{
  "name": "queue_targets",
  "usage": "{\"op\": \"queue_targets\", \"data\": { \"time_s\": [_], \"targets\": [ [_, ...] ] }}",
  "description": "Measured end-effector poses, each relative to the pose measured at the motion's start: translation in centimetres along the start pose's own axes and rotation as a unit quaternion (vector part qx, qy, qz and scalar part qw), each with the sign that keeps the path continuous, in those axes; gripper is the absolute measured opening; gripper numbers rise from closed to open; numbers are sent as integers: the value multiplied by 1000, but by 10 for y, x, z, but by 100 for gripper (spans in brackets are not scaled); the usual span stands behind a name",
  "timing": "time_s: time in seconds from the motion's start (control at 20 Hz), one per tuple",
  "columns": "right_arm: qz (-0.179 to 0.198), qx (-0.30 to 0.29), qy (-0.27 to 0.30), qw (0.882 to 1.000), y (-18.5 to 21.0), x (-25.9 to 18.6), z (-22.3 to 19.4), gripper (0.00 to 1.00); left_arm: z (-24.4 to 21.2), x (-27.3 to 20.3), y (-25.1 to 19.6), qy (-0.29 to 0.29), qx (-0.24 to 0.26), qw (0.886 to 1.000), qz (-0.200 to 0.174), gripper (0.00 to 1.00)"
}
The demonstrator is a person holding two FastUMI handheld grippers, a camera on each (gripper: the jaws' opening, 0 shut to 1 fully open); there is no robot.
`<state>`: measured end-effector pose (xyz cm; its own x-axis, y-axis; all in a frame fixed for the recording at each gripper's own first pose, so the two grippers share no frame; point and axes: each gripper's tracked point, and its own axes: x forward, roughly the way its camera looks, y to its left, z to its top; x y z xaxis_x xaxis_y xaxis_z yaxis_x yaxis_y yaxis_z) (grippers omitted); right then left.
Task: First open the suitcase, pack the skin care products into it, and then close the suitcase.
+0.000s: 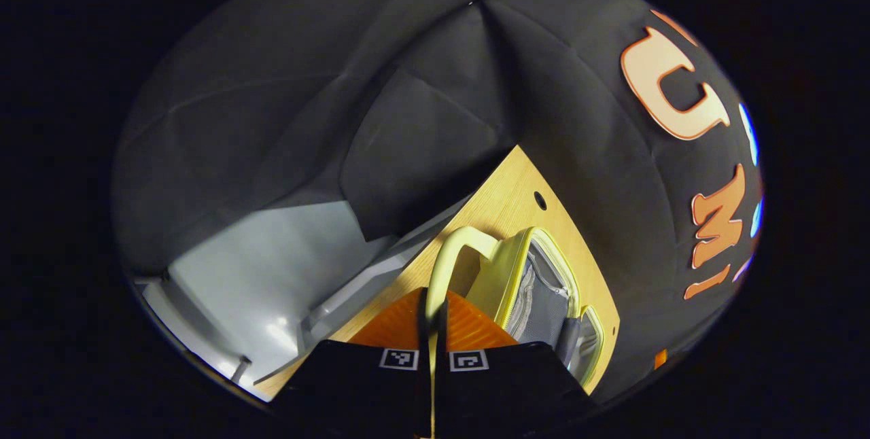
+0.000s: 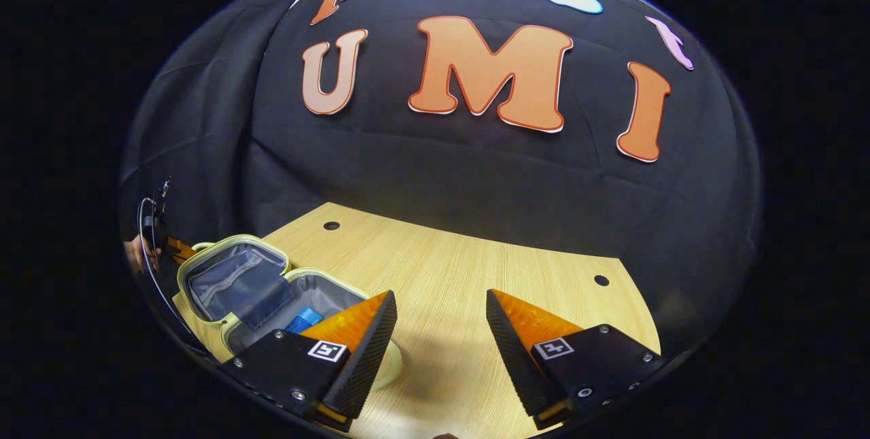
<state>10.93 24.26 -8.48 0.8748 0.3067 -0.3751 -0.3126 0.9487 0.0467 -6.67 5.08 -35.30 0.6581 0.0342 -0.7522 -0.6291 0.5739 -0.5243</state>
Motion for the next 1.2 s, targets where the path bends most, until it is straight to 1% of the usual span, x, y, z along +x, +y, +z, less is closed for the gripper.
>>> {"op": "queue_targets", "data": {
  "time_s": [0.1,0.15,0.2,0.25,0.35,0.55,0.75,0.9,1.2],
  "targets": [
    [1,2,-6,1000,-2,-1,3,85,11,-18,-17,-14,15,1000,-12,4],
    [2,2,-8,1000,-4,-1,5,85,18,-28,-30,-27,26,999,-19,2],
    [0,1,-11,1000,-7,-1,7,85,21,-39,-43,-33,40,998,-23,4],
    [1,2,-14,1000,-9,-1,9,86,25,-51,-56,-45,57,997,-26,2],
    [3,5,-19,1000,-14,-2,10,85,31,-70,-87,-61,83,994,-38,2],
    [4,9,-33,999,-25,-5,21,86,35,-109,-154,-89,119,986,-80,2],
    [3,4,-49,999,-39,-11,29,86,17,-138,-218,-109,166,974,-110,2],
    [4,12,-57,998,-49,-16,30,86,0,-155,-253,-113,199,966,-120,1],
    [10,14,-71,997,-66,-21,31,86,-44,-171,-316,-112,236,955,-143,2]
  ]
}}
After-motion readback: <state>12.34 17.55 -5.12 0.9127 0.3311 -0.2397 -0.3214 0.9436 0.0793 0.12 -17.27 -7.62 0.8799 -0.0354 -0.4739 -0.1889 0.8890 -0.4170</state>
